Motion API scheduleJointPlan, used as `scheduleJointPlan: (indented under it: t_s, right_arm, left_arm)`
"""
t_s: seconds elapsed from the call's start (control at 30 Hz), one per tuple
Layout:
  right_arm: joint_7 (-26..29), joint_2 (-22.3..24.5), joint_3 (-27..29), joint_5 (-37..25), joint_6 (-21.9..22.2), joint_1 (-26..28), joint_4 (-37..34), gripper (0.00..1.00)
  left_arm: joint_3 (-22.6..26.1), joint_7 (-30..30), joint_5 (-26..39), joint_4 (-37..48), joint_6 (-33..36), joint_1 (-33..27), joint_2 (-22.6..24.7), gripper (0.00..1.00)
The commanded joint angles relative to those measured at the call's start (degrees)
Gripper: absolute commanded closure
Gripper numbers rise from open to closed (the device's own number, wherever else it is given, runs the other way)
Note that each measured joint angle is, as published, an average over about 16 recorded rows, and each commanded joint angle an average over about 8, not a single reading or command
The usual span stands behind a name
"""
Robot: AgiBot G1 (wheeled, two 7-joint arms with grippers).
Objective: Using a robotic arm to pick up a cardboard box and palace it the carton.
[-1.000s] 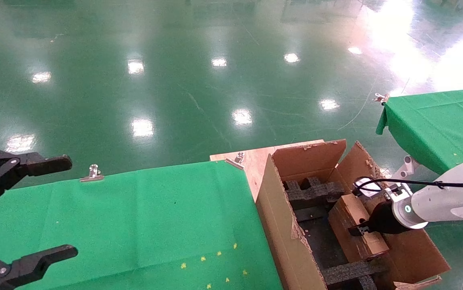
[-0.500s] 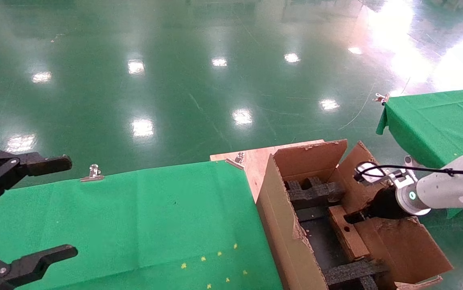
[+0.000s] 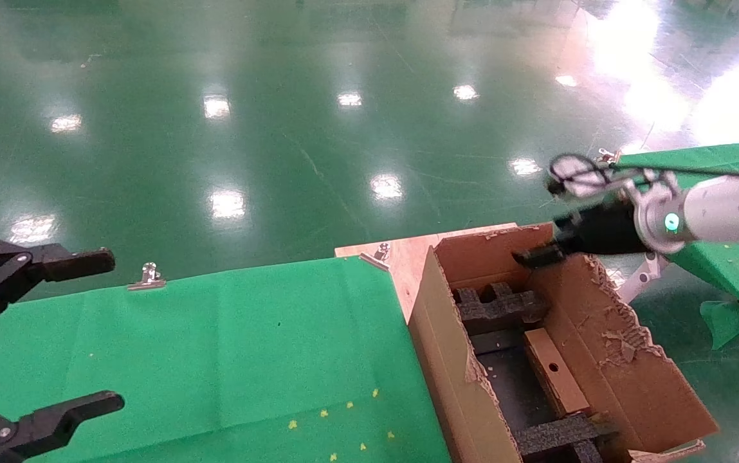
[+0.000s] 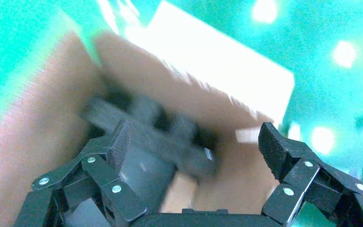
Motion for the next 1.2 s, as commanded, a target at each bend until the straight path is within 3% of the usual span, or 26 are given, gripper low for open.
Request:
scheduleJointPlan:
  t_s: [0.03, 0.2, 0.4, 0.57, 0.73, 0.9, 1.2]
  right_arm:
    - [-1.68, 1.5, 1.05, -0.36, -0.34, 3.2, 4.33, 0.0]
    - [-8.63, 4.29, 5.42, 4.79, -4.51, 6.62, 11.8, 0.0]
    - [-15.62, 5.58, 9.86, 13.12, -10.85, 7.13, 15.28, 0.0]
    - [-16.94, 5.83, 11.11, 15.84, -13.12, 6.91, 15.91, 0.0]
    - [-16.31, 5.62, 11.08, 15.07, -12.37, 6.4, 15.31, 0.0]
    - [-16.98, 5.25, 14.79, 15.08, -13.68, 3.71, 15.5, 0.0]
    - [-19.62, 4.08, 27.55, 15.57, -18.6, -5.47, 16.25, 0.0]
  left_arm:
    - [0.0, 0.0, 0.0, 0.0, 0.0, 0.0, 0.0, 0.0]
    - [0.01, 0.0, -0.01, 0.0, 0.0, 0.0, 0.0, 0.0]
    - [0.01, 0.01, -0.01, 0.01, -0.02, 0.0, -0.01, 0.0]
    - [0.01, 0.01, -0.02, 0.02, -0.03, 0.0, -0.02, 0.0]
    - [0.01, 0.01, -0.02, 0.02, -0.03, 0.0, -0.02, 0.0]
    - [0.01, 0.02, -0.02, 0.03, -0.03, 0.0, -0.02, 0.0]
    - [0.02, 0.02, -0.02, 0.03, -0.02, -0.01, -0.02, 0.0]
